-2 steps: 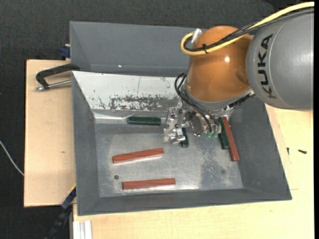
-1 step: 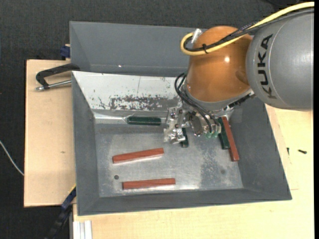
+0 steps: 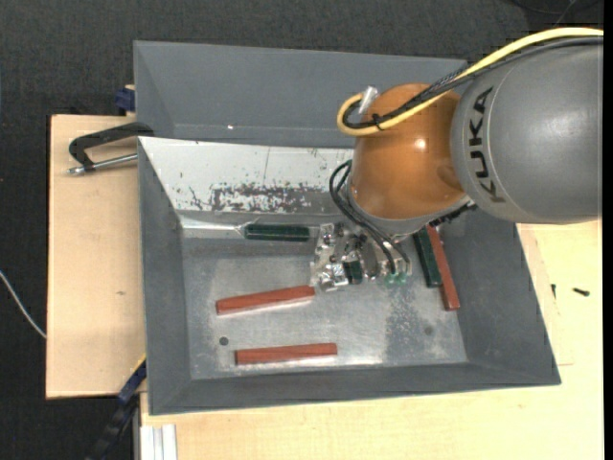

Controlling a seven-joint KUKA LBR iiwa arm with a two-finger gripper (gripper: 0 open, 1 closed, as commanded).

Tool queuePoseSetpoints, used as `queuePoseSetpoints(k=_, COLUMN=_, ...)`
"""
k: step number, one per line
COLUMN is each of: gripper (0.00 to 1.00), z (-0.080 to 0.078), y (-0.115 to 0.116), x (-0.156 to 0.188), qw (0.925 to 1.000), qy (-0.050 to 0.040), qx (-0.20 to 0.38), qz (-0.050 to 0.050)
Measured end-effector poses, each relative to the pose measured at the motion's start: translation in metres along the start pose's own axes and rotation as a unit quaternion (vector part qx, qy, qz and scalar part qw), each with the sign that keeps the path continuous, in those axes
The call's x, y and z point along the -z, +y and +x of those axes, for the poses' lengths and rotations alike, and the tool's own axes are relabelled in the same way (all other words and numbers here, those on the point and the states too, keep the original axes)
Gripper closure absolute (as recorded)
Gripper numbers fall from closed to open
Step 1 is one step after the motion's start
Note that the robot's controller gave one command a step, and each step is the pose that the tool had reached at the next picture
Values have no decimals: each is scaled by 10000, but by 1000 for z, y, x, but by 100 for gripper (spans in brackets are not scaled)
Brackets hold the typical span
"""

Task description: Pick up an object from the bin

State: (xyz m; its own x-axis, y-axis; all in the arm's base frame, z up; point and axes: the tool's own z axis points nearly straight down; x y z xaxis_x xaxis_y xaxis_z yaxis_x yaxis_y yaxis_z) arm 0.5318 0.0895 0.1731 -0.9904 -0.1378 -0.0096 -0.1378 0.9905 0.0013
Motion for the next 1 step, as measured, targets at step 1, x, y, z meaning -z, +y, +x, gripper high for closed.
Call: queuePoseSetpoints(k=1, gripper=100, z=-2, y=-7, x=-36, qw=9995, qy=67, qx=299, qz=-2)
